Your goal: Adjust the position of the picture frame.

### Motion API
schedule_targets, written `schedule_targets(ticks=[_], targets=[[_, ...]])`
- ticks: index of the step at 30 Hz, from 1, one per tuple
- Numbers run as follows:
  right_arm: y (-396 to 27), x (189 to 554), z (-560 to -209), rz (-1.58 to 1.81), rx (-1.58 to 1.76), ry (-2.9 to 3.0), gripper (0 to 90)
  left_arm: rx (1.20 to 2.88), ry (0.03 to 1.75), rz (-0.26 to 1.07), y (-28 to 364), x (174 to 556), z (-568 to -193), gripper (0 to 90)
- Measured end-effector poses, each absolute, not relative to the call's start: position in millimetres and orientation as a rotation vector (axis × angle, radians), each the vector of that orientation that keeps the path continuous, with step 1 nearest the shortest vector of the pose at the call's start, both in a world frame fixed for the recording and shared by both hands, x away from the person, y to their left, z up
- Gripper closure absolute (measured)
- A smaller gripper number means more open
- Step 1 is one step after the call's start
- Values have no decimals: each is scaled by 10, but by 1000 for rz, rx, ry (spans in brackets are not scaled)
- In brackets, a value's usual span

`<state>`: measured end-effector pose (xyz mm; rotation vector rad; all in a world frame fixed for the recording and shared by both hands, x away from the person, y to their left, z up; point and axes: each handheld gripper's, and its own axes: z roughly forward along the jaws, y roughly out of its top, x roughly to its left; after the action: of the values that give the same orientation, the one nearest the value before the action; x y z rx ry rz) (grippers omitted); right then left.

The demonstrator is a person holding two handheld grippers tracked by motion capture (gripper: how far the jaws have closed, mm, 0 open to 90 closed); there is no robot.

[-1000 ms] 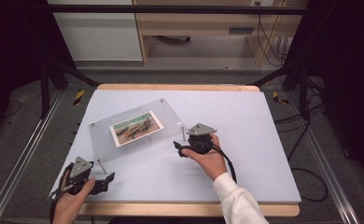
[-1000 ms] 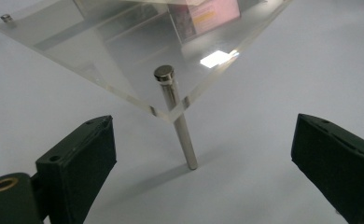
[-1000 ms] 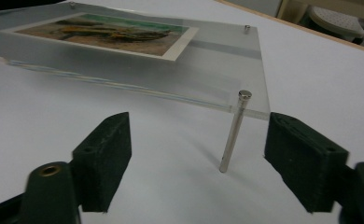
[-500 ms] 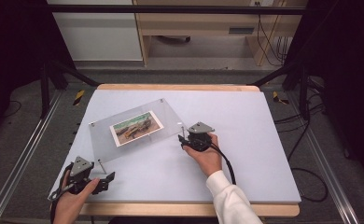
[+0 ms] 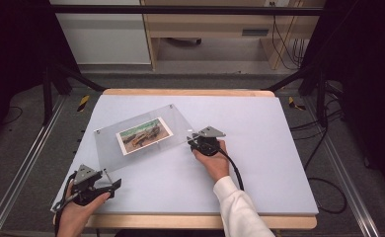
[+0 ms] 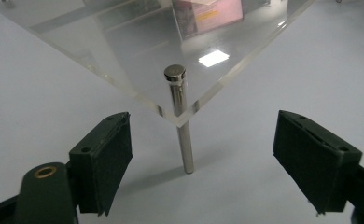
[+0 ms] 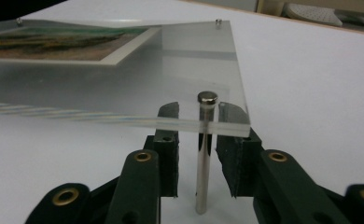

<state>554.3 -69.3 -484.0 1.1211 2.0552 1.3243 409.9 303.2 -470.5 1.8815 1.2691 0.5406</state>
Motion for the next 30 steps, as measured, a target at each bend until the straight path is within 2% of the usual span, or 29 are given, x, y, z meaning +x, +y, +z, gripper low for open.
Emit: schedule_targets(ticks=[8,13,20,30], targets=[[-712,5556,-4834,1347,1116,2044,845,1866,1284,535,3043,4096,-4700,268],[-713,5564,-4786,1344,1116,2050,848,1863,1300,531,3067,4096,-4706,357],[-696,5615,-4604,1341,1135,2074,848,1771,1323,527,3109,4112,-4698,462],[-706,5647,-4568,1337,1154,2103,845,1636,1292,565,3154,4192,-4666,713]])
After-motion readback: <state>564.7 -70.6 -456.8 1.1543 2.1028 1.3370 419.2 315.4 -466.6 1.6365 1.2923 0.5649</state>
